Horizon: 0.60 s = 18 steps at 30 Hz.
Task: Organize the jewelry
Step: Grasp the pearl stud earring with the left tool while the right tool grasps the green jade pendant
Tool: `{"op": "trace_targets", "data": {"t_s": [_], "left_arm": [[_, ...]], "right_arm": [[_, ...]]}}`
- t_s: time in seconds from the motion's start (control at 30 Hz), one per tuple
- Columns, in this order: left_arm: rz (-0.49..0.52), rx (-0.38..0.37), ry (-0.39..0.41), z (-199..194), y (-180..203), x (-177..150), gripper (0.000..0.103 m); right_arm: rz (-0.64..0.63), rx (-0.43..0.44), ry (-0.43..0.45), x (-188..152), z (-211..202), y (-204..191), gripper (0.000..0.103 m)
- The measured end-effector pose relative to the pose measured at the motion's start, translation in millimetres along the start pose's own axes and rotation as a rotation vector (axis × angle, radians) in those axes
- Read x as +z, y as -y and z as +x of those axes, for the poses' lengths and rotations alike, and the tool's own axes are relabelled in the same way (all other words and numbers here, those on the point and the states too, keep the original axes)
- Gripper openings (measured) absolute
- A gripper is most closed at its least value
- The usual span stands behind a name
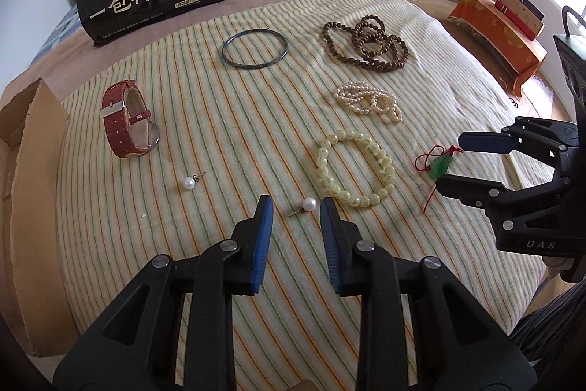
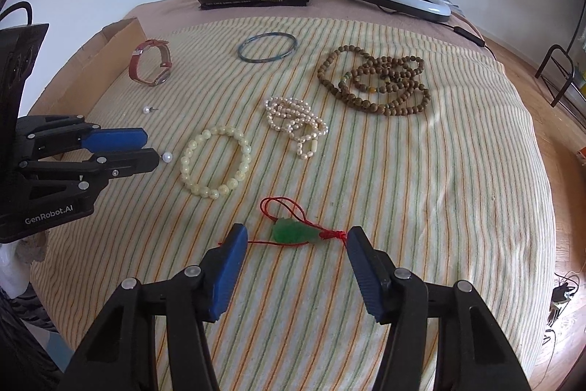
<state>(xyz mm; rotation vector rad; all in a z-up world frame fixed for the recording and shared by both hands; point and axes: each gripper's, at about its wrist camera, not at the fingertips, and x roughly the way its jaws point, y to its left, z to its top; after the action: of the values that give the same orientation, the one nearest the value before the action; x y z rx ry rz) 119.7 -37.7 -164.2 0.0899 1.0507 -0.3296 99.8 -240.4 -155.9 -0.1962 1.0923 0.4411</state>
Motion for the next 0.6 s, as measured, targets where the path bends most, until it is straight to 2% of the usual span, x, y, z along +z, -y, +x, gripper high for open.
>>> {"op": "trace_targets", "data": {"t_s": [0.17,0.23,0.6], "left_arm": [[0.019,-0.017,-0.005,6.0,2.9,0.8,0.026],[0.032,-0.016,-0.005,8.0,5.5,1.1,0.021],[0.051,-0.010,-0.015,19.2,9.2,-0.1,0.016]], "right_arm": [[-0.002,0.000,-0.012,-0.7,6.7,2.0,0.058],[-0.018,-0.009,-0.014,-1.8,8.4,0.7,0.058],[-0.036,-0.015,-0.014,-2.2,11.6,-0.5,0.055]]}}
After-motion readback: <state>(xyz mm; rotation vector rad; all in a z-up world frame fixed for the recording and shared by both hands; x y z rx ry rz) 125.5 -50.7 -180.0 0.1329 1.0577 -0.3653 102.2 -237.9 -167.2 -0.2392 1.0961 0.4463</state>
